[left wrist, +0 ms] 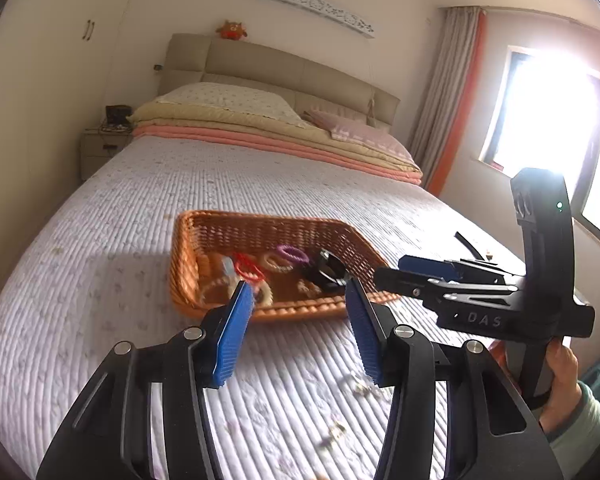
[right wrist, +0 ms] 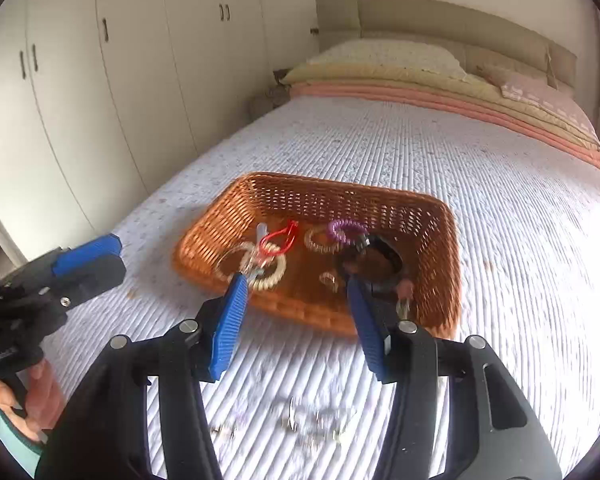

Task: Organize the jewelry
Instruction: 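Grasp a silver earring with the left tool while the right tool grasps another silver earring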

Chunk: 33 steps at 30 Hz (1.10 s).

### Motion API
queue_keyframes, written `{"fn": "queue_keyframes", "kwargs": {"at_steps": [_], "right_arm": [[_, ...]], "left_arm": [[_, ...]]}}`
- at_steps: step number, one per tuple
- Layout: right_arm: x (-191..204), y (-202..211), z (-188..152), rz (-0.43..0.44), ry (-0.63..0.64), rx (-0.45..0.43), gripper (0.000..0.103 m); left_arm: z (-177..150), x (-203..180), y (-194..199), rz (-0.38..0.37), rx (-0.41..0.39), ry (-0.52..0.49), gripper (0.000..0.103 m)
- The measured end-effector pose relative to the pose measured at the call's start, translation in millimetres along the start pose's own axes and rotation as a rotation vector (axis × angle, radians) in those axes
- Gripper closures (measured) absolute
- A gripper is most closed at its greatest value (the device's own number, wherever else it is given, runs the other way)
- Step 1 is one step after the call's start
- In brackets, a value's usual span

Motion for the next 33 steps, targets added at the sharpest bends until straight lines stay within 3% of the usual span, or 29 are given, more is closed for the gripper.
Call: {"fn": "queue_keyframes", "kwargs": {"at_steps": [5,9,13,22,24,33], "right_arm": [[-11,24,-40,-0.008,-0.042,-0.014,0.054],[-26,13,-70,0.034,-0.122,0.041,0.054],[-31,-5,-89,0.024,-0.159,0.099,0.054],[-45,-32,-116,0.002,-0.237,0.176,0.055],[-42,-34,-115,-0.004,-0.213,0.177,0.069],[-41,-33,-117,0.001,-0.19,0.171,0.072]], "left_arm": [[-41,-9,3,-0.053,0.066,0.012,0.056],[-72,-3,-9,-0.087,0.149,0.056,0.056],[-95,-6,-21,-0.202,0.267,0.057,0.056],[-115,-15,-52,-0.083,0.382,-0.048,0.056],[-116,-21,-63,-0.044,0.407,-0.107,0.063],[-117,-37,-76,-0.016,0.419,-0.235,0.065]]}}
Point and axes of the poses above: each gripper's, at about its wrist camera, not at the fingertips, and y roughly against the way its jaws point, x to its left, z to its top, the point moved 3 cm from there along -y, roughly the way its jaws point, and after that the axes turned 2 degrees about y, right-handed, at the moved point
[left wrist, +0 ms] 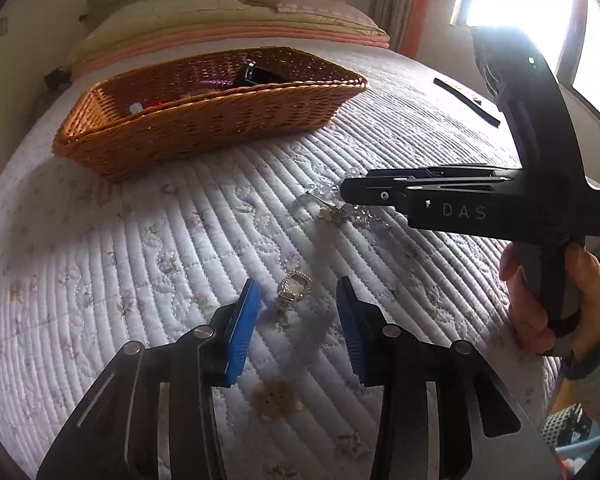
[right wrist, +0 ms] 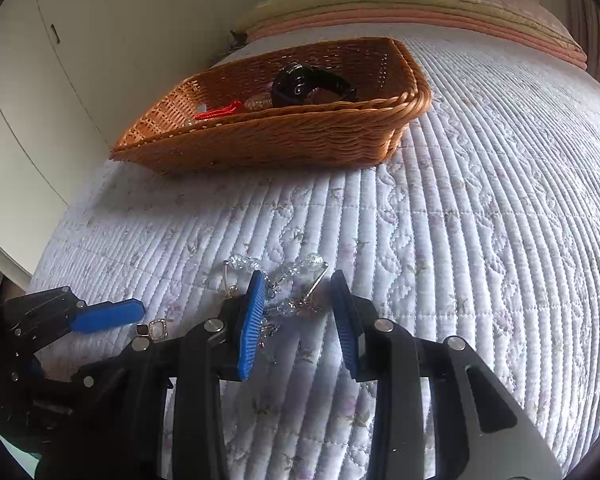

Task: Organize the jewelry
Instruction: 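Grasp a silver earring with the left tool while the right tool grasps another silver earring, then lower both silver earrings into the basket and open both tools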

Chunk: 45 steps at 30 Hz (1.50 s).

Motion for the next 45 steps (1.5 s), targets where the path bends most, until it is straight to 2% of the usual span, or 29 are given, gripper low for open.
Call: {"fn": "queue_keyframes", "kwargs": {"at_steps": [2,3,4,6,7,8,12,24,35,40,45], "right_arm": [[3,-2,1,-0.005,0.012,-0.002,0.072],[4,-4,2,-0.005,0.012,0.0,0.072],[4,-5,2,-0.002,0.01,0.002,0.072],[6,-6,3,-0.003,0.015,0.003,0.072],[8,-7,3,-0.007,0.023,0.003,0.083],[10,-8,3,-0.002,0.033,0.009,0.094],[17,-7,1,0.0,0.062,-0.004,0.094],[15,22,3,0.119,0.03,-0.097,0.094],[30,73,18,0.157,0.042,-0.194,0.094],[41,101,47,0.162,0.066,-0.265,0.094],[58,111,97,0.103,0.132,-0.323,0.094]], "left_arm": [[-3,1,2,-0.011,-0.001,0.0,0.065],[-3,3,2,-0.015,-0.004,0.007,0.069],[-2,5,1,-0.012,-0.005,0.021,0.074],[-1,11,1,0.003,-0.004,0.038,0.092],[0,13,0,0.004,-0.008,0.046,0.095],[0,13,0,0.004,-0.01,0.046,0.095],[0,12,3,0.025,-0.036,0.047,0.095],[-4,33,34,-0.095,-0.154,0.184,0.096],[10,33,70,-0.086,-0.244,0.183,0.095],[38,40,99,-0.063,-0.327,0.164,0.095],[83,58,116,-0.03,-0.403,0.166,0.095]]}}
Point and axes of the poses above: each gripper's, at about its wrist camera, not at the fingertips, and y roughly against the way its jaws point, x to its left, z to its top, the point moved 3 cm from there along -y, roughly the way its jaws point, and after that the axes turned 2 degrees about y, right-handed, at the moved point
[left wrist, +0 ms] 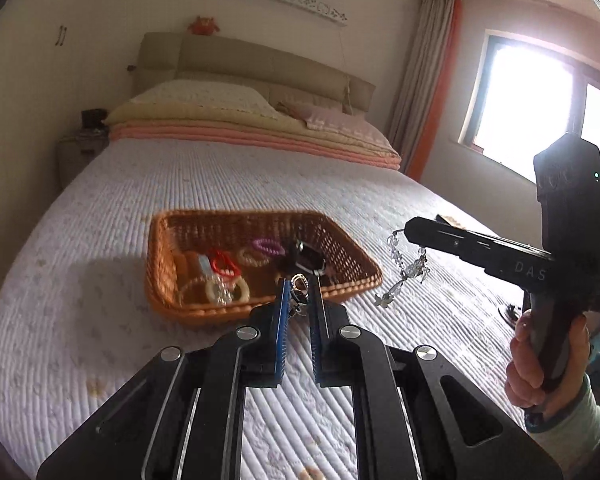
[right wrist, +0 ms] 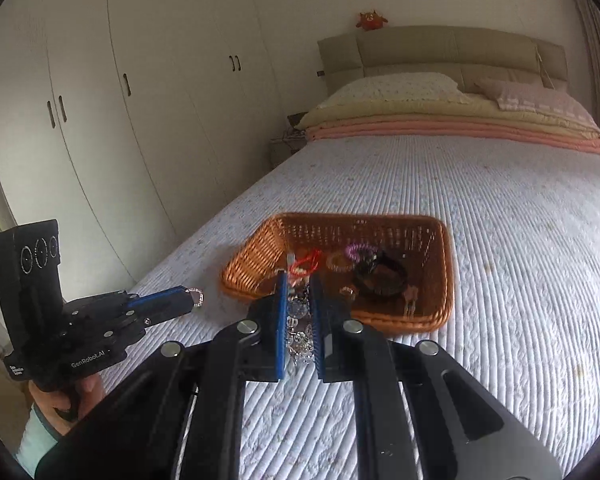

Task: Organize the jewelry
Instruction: 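Lower both silver earrings into the basket and open both tools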

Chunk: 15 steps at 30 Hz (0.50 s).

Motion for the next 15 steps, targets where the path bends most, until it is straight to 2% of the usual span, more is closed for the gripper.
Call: {"fn": "queue_keyframes", "kwargs": {"at_steps": [3,6,10,15], "right_arm": [[-6,-27,28,-0.04,0.019,0.012,0.094],[-14,-63,48,-0.054,0.015,0.044,0.094],[-24,-117,55,-0.089,0.003,0.118,0.094],[-38,-177,47,-0.128,-0.036,0.221,0.094]], "left_arm": [[23,14,-19,0.029,-0.019,0.007,0.095],[35,38,-49,0.041,-0.012,0.064,0.095],[32,61,-84,0.07,0.023,0.117,0.095],[20,78,-115,0.078,0.083,0.168,0.095]]}}
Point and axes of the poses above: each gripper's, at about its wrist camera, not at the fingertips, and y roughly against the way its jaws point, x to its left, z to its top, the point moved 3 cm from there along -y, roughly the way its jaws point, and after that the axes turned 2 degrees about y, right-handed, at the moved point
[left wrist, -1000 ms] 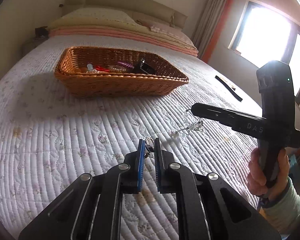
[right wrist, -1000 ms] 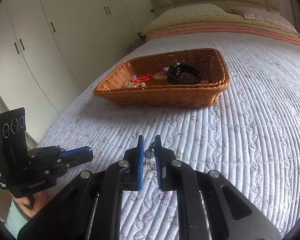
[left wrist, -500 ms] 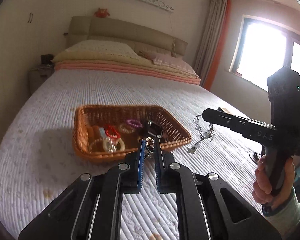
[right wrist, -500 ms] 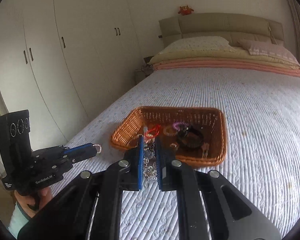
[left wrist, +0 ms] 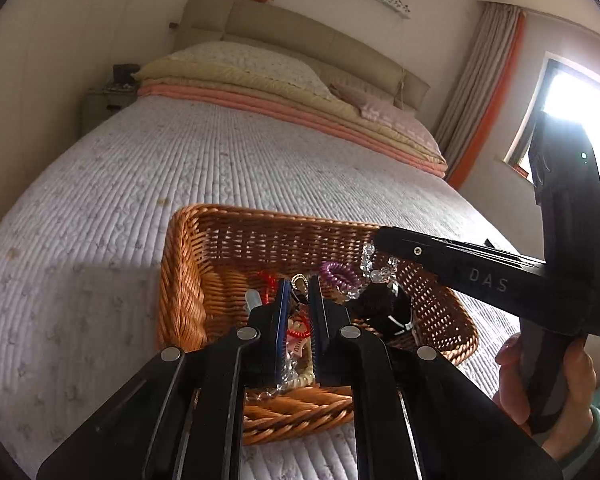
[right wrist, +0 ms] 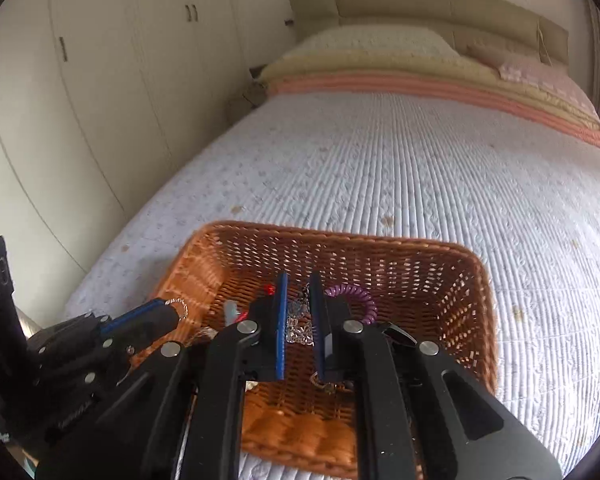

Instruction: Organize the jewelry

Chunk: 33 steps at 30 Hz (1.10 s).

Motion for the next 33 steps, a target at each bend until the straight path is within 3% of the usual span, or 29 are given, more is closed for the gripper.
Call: {"fn": "queue_keyframes", "kwargs": {"at_steps": [4,10,12,13,14,16,18,21,23,24,28,30,32,33], "right_arm": [[-6,-24,-6,-0.031,-0.017,0.049,0.094],[-9,-32,-12,-0.034,-0.023,0.098,0.094],[-9,-31,-13,-0.015,-0.022,0.113,0.093],[-9,-30,-14,-0.008,-0.024,0.119,0.09],[-9,-27,-13,0.001,-0.027,0.119,0.083],[-8,-18,-14,0.008,-0.031,0.105,0.075],[-8,-6,-14,0.013,-0.034,0.087,0.074],[-9,25,-18,0.045,-0.047,0.033,0.069],[-8,46,-25,0.047,-0.043,-0.016,0.05],[-6,58,-29,0.043,-0.034,-0.044,0.049],[4,106,-60,0.011,0.0,-0.176,0.048],[5,123,-80,0.004,-0.015,-0.233,0.04],[8,140,-106,-0.036,-0.021,-0.319,0.028],[10,145,-116,-0.061,-0.014,-0.356,0.027]], "left_arm": [[-10,0,-20,0.019,0.08,-0.034,0.095],[-18,-5,-28,0.021,0.124,-0.058,0.092],[-16,-5,-23,-0.01,0.122,-0.056,0.076],[-16,-6,-18,-0.016,0.114,-0.055,0.07],[-16,-6,-12,-0.016,0.103,-0.053,0.057],[-14,-8,-3,-0.023,0.08,-0.047,0.053],[-14,-9,10,-0.041,0.07,-0.033,0.053],[-15,-12,33,-0.05,0.027,-0.041,0.053],[-19,-19,55,-0.045,-0.018,-0.065,0.05],[-21,-23,65,-0.044,-0.036,-0.075,0.045],[-39,-44,106,0.008,-0.132,-0.128,0.034],[-53,-52,125,0.044,-0.187,-0.137,0.023],[-67,-55,140,0.095,-0.256,-0.136,0.02],[-73,-56,144,0.123,-0.278,-0.139,0.018]]}}
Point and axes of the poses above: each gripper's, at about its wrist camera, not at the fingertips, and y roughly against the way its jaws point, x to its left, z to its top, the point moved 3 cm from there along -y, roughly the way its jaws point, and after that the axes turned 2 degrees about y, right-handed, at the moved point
